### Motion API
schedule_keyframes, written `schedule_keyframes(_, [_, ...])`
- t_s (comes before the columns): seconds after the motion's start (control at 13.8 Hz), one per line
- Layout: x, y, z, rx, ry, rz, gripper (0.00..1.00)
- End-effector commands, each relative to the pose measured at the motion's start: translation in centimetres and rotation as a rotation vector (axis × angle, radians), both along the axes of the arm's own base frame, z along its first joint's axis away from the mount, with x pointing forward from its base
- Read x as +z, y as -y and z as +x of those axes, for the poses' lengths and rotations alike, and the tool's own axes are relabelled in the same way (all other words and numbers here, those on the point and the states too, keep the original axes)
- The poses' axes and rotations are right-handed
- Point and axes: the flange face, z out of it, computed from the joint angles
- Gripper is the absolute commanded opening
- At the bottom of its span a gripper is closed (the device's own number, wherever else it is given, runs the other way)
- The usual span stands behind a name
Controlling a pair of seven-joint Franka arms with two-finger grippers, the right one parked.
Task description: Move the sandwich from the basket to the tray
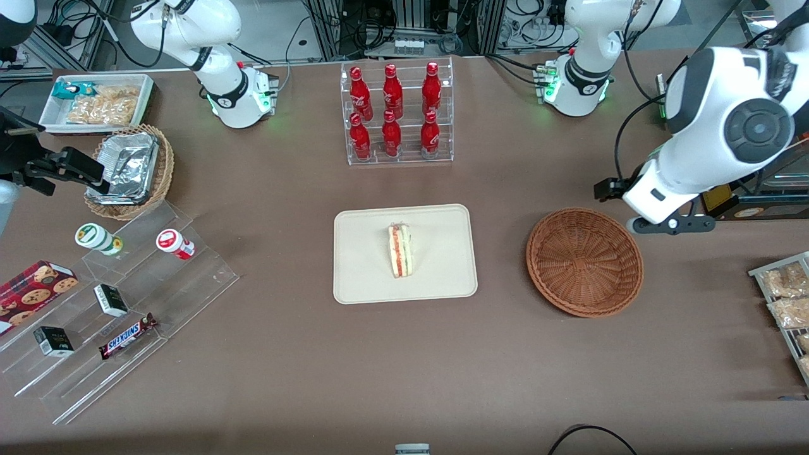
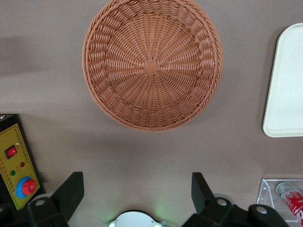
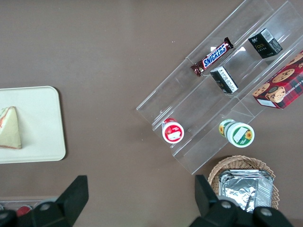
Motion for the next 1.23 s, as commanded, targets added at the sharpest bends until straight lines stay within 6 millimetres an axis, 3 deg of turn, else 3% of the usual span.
schedule_keyframes(0.0, [1.6, -1.3, -1.2, -0.036, -0.011, -0.022, 1.00])
schedule_keyframes(0.36, [5.6, -5.6, -2.0, -0.024, 0.032, -0.037, 1.00])
schedule_keyframes(0.58, [8.4, -6.8, -1.9, -0.010, 0.055, -0.042, 1.00])
schedule_keyframes(1.01, [9.6, -8.1, -1.3, 0.007, 0.102, -0.043, 1.00])
schedule_keyframes(1.16, [9.6, -9.7, -1.3, -0.020, 0.100, -0.063, 1.00])
